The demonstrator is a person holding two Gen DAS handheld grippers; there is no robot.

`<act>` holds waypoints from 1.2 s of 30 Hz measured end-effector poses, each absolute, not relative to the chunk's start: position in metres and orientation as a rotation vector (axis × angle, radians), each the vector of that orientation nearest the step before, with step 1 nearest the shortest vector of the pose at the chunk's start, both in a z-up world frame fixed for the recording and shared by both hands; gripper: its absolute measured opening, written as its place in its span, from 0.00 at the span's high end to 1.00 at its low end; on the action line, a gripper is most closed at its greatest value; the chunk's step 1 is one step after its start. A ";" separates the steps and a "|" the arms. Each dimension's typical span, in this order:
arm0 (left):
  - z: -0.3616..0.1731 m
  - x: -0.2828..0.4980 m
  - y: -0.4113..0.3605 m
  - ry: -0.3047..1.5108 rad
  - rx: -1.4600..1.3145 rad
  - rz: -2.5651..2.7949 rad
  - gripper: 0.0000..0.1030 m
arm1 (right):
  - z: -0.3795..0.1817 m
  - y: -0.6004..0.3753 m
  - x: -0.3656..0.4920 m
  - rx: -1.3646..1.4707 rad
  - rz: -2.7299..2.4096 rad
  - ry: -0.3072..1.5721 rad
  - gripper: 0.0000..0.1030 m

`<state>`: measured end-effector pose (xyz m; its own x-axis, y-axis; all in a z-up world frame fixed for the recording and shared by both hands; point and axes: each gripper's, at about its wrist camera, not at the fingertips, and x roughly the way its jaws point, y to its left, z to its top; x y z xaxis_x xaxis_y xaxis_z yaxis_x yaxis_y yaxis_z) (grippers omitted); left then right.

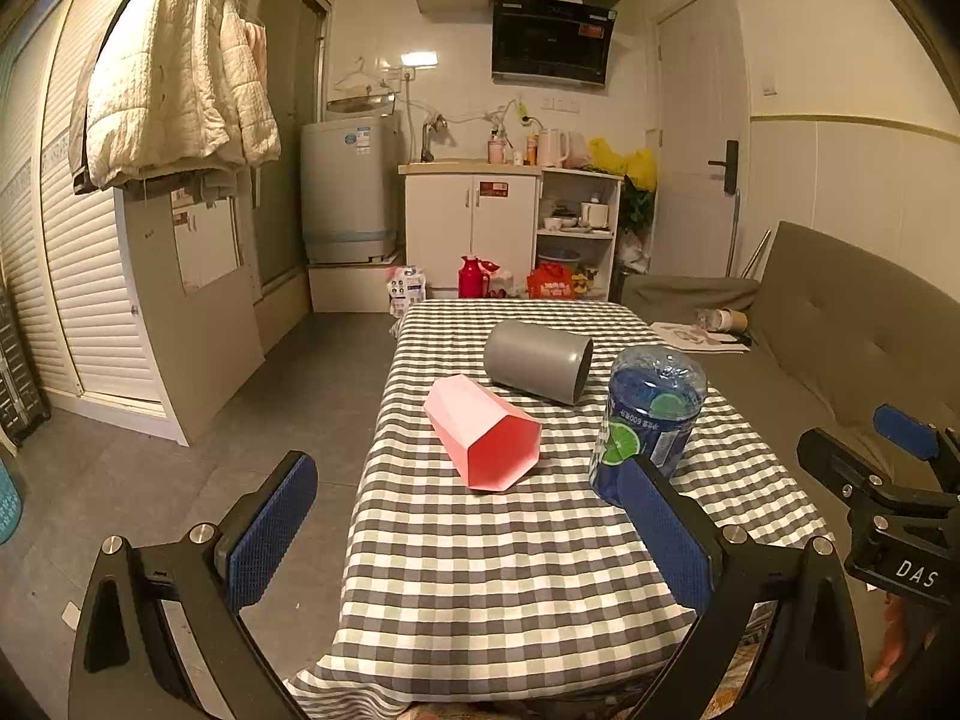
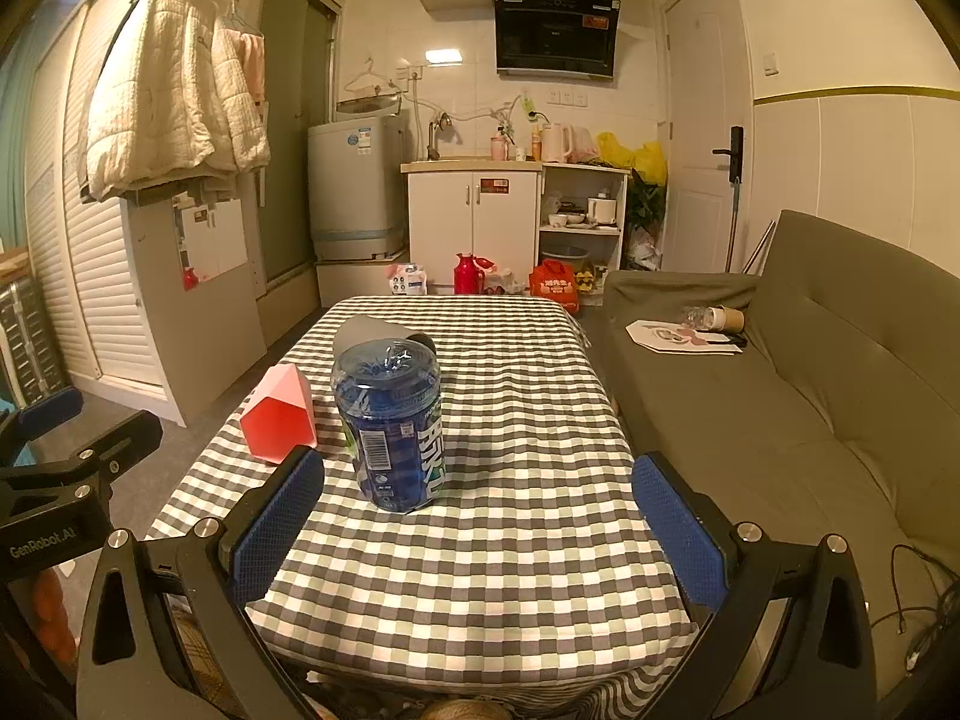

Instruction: Flip cup upside down

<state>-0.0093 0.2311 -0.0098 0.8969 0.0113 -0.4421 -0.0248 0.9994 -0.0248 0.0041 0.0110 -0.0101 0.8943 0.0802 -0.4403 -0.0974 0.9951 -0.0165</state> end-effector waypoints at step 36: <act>-0.009 -0.009 0.229 0.460 -0.021 0.036 0.00 | -0.013 0.012 0.007 -0.036 0.087 0.467 0.00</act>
